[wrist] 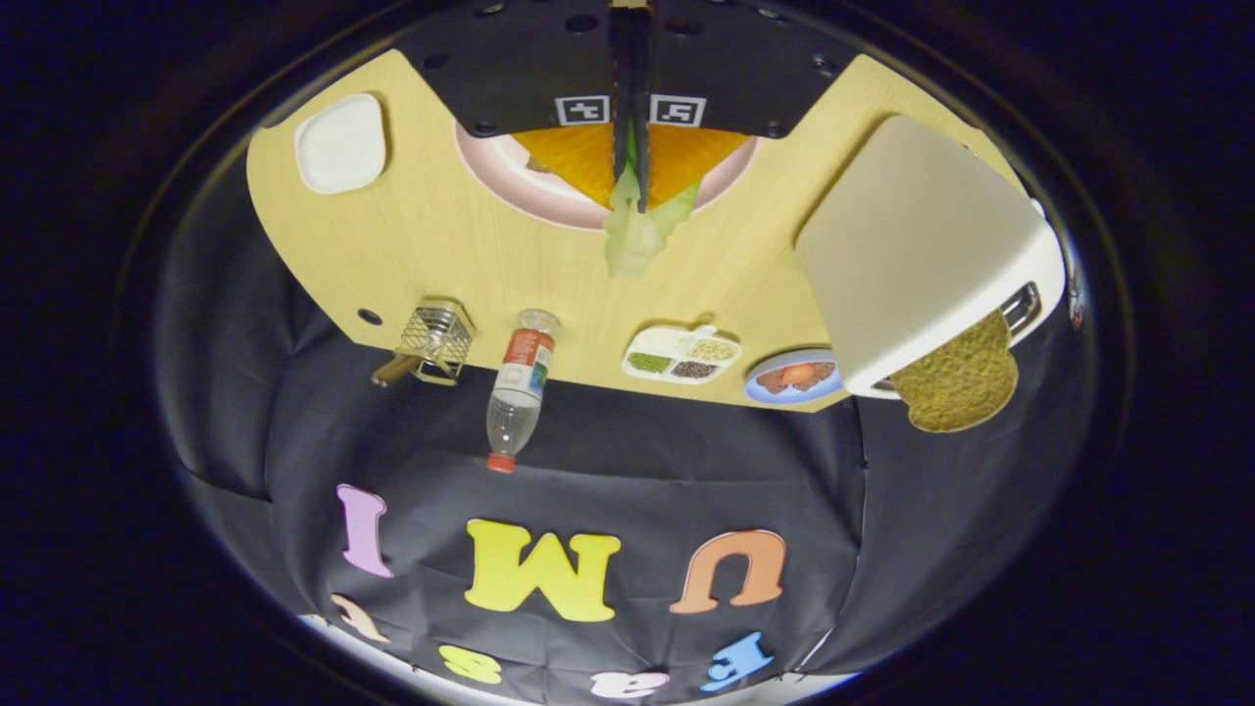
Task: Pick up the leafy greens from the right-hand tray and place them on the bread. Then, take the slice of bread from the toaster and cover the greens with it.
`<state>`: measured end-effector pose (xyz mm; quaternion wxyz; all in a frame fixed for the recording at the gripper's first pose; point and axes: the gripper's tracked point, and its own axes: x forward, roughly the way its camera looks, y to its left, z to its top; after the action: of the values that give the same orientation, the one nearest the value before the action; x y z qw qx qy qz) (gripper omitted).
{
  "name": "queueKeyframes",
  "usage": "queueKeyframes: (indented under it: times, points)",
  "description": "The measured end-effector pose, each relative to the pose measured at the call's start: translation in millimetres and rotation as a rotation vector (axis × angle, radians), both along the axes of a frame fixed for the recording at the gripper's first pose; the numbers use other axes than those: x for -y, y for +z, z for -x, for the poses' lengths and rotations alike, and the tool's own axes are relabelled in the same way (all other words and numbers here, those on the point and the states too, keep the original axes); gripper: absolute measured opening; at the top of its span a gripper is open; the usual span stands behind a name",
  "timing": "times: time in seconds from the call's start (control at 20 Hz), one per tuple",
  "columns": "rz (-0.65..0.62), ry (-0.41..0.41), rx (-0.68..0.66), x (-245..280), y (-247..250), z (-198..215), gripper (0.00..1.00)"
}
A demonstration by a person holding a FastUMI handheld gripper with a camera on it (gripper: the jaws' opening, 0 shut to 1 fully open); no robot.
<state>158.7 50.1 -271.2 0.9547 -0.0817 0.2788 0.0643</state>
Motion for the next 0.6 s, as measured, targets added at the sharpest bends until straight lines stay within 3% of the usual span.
queueKeyframes:
  times: [0.25, 0.3, 0.4, 0.6]
  points:
    - [0.001, -0.030, -0.015, 20, -19, -11, 0.02]
    - [0.002, -0.032, -0.017, 21, -23, -11, 0.10]
    - [0.018, -0.034, -0.008, 25, -22, -13, 0.13]
    - [0.094, -0.058, 0.044, 41, -14, -13, 0.63]
